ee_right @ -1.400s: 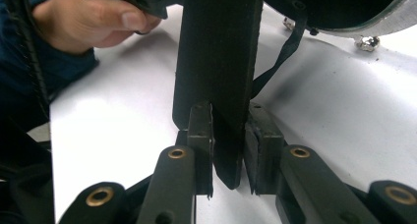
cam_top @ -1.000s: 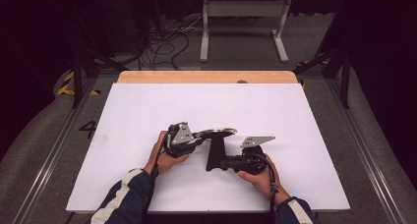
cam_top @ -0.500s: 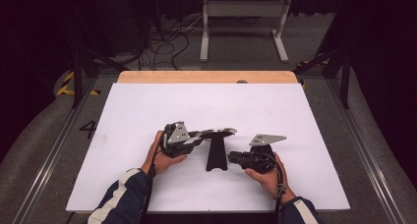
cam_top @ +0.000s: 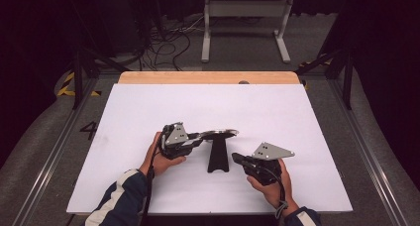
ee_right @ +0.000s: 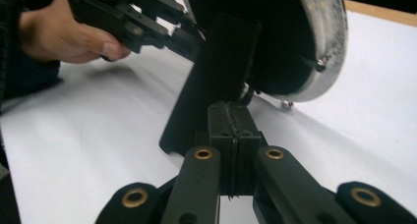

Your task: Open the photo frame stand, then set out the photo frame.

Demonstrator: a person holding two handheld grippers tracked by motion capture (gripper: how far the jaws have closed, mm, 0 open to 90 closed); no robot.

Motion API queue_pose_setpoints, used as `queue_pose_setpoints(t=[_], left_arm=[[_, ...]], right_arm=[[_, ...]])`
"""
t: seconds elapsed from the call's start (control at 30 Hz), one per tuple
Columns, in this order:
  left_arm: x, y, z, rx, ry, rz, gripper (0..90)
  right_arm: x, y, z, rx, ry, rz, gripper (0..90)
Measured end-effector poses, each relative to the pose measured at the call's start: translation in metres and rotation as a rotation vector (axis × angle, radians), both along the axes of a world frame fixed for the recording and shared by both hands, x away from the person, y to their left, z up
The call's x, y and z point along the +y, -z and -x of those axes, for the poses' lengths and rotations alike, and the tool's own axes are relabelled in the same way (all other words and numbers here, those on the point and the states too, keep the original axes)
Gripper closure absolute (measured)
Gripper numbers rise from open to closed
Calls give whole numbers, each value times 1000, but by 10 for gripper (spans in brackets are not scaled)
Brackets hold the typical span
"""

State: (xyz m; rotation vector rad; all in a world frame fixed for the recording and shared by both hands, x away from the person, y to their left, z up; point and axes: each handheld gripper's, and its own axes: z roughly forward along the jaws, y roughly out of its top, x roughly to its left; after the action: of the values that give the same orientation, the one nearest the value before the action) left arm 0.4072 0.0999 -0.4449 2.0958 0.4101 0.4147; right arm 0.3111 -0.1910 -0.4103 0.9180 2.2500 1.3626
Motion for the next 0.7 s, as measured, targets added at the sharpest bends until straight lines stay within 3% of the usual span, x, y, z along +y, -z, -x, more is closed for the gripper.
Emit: queue_pose_setpoints(t=[0.3, 0.57, 0.7], left_arm=[[-4, 5, -3, 26, -15, 4, 721], [-8, 7, -5, 24, -19, 16, 701], [-11, 10, -7, 22, -20, -3, 703]], right_arm=[[22, 4, 4, -11, -11, -1, 900], [68, 16, 7, -45, -24, 54, 900], [89, 28, 6, -45, -25, 82, 900]])
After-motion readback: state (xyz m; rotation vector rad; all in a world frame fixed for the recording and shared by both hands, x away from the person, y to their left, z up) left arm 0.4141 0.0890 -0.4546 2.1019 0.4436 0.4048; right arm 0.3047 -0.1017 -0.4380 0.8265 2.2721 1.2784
